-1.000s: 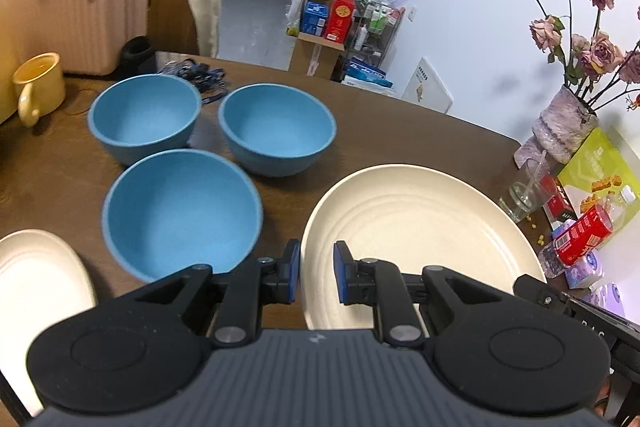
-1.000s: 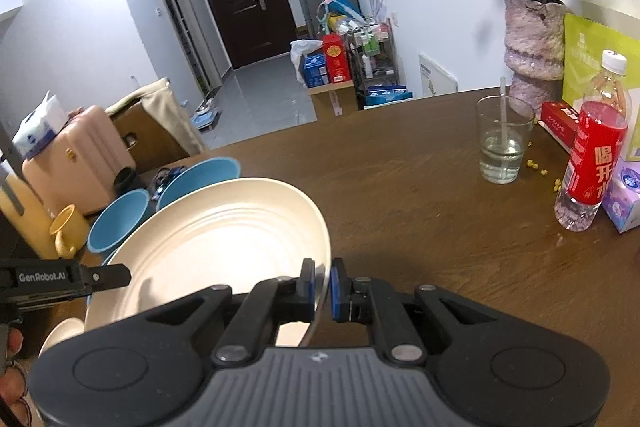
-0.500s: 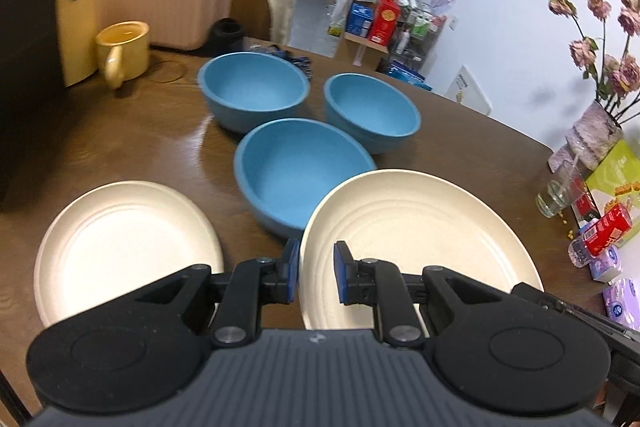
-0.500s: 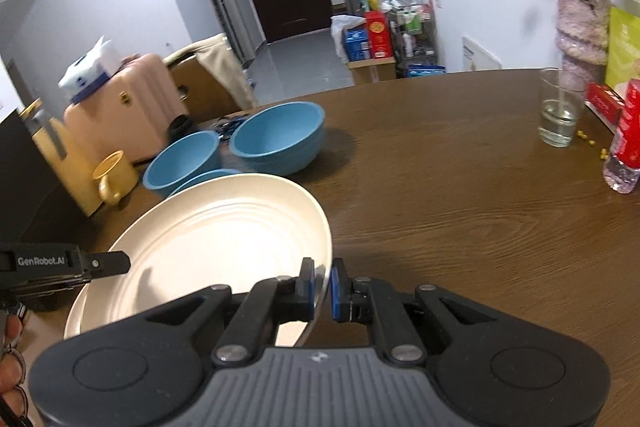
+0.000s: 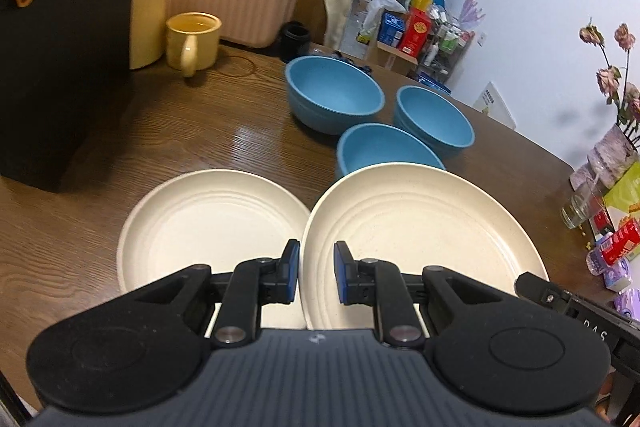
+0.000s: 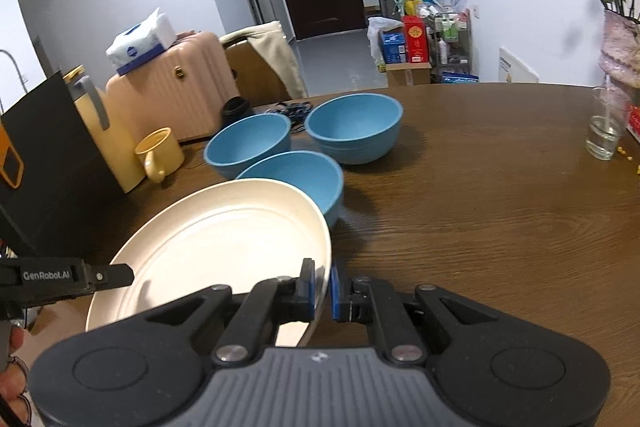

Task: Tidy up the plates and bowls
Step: 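Lower the held plate with both grippers onto the stacked cream plates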

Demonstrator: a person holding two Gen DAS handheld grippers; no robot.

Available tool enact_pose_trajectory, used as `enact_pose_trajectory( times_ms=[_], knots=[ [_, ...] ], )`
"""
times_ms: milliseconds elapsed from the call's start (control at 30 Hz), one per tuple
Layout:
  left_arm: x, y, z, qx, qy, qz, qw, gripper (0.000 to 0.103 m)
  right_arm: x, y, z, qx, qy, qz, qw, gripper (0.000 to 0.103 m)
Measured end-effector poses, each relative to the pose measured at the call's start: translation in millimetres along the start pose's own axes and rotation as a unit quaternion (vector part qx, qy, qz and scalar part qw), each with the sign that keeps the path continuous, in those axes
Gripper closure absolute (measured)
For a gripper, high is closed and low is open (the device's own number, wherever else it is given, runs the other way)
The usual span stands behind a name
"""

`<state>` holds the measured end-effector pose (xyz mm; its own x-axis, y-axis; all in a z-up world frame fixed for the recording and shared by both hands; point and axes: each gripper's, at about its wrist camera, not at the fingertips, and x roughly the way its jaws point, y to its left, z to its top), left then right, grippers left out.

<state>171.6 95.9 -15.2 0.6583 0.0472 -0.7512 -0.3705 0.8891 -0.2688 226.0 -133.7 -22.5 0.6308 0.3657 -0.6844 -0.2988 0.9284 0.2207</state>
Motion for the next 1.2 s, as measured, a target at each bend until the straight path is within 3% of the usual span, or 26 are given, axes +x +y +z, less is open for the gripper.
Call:
enact_pose_trajectory(
  times_ms=[633, 1200],
  knots=[
    [-3.7, 75.8, 12.1, -0.017, 0.0, 0.019, 0.9997, 0.086, 34.6, 72.9, -11.7, -0.011, 0.018, 0.018, 1.0, 0.095],
    [39.0, 114.1, 19.6, -0.023, 0.039, 0.037, 0.9983, 0.086, 86.1, 101.8, -16.1, -0.028, 0.059, 0.01, 0.998, 0.095]
  ],
)
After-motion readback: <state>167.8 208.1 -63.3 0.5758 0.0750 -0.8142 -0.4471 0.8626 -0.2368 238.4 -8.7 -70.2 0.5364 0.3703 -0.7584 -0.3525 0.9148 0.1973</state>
